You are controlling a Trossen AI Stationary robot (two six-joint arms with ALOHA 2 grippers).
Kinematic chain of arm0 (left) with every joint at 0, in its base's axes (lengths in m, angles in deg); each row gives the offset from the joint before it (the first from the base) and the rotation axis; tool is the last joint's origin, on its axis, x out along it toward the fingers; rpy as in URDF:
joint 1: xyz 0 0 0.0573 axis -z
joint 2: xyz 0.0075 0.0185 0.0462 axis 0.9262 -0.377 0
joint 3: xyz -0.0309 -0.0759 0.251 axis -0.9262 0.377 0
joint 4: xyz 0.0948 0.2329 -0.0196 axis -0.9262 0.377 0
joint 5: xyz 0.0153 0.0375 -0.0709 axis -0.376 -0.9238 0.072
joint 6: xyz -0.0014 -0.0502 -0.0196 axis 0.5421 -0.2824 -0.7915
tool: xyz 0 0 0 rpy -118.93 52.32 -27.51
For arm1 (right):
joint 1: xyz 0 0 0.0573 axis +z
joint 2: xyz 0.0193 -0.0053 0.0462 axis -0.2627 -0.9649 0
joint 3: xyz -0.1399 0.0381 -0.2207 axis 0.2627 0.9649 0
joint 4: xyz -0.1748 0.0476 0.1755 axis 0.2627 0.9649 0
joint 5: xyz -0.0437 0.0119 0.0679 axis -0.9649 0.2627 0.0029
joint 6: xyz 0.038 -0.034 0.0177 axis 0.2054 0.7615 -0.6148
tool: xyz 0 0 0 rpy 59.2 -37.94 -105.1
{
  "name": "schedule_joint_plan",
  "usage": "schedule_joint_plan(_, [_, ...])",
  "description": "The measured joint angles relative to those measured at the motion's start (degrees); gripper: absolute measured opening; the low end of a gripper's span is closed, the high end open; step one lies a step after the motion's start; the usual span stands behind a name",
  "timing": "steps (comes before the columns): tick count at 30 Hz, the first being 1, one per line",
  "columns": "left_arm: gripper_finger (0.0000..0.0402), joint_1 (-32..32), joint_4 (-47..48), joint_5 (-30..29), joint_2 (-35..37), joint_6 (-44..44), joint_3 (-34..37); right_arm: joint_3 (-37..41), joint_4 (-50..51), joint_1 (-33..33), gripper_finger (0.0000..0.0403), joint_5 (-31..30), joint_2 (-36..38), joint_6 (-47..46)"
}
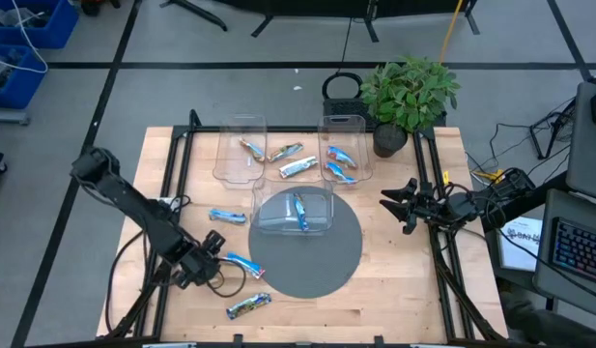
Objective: Pick and place Granola Bars by type
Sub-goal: Put the yellow granola bar into the top left transparent bin
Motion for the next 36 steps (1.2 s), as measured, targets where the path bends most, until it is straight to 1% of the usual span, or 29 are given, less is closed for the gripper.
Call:
schedule_joint_plan(8, [0.0271, 0.44, 0.10, 2.16, -4.53, 5.56, 0.00, 0.00, 0.00, 0.02, 0.0171, 0.00, -0.01, 0.00])
schedule_joint_plan(14, [0.0270, 0.44, -0.74, 2.84, -5.02, 7.04, 0.93, 0.00, 0.00, 0.01, 0.0171, 0.00, -0.02, 0.00])
schedule_joint_plan(16, [0.0261, 0.43, -1.76, 3.55, -4.91, 7.02, 1.59, 0.00, -0.01, 0.00, 0.0171, 0.00, -0.02, 0.00])
schedule_joint_plan(19, [0.0222, 0.40, -2.66, 5.48, -4.80, 6.60, 2.45, 0.00, -0.01, 0.01, 0.0171, 0.00, -0.02, 0.00])
schedule_joint_plan(25, [0.0109, 0.32, -4.37, 5.82, -4.86, 3.20, 2.91, 0.00, 0.01, 0.02, 0.0171, 0.00, -0.02, 0.02])
schedule_joint_plan(29, [0.0050, 0.29, -4.81, 6.29, -4.91, 1.48, 2.93, 0.00, 0.00, 0.02, 0.0171, -0.01, -0.02, 0.00])
schedule_joint_plan(33, [0.0013, 0.29, -4.96, 6.71, -4.91, -0.58, 2.93, 0.01, 0.01, 0.02, 0.0171, -0.01, -0.02, 0.00])
schedule_joint_plan(36, [0.0012, 0.31, -5.03, 6.74, -4.91, -1.55, 2.93, 0.00, 0.00, 0.02, 0.0171, 0.00, -0.02, 0.00])
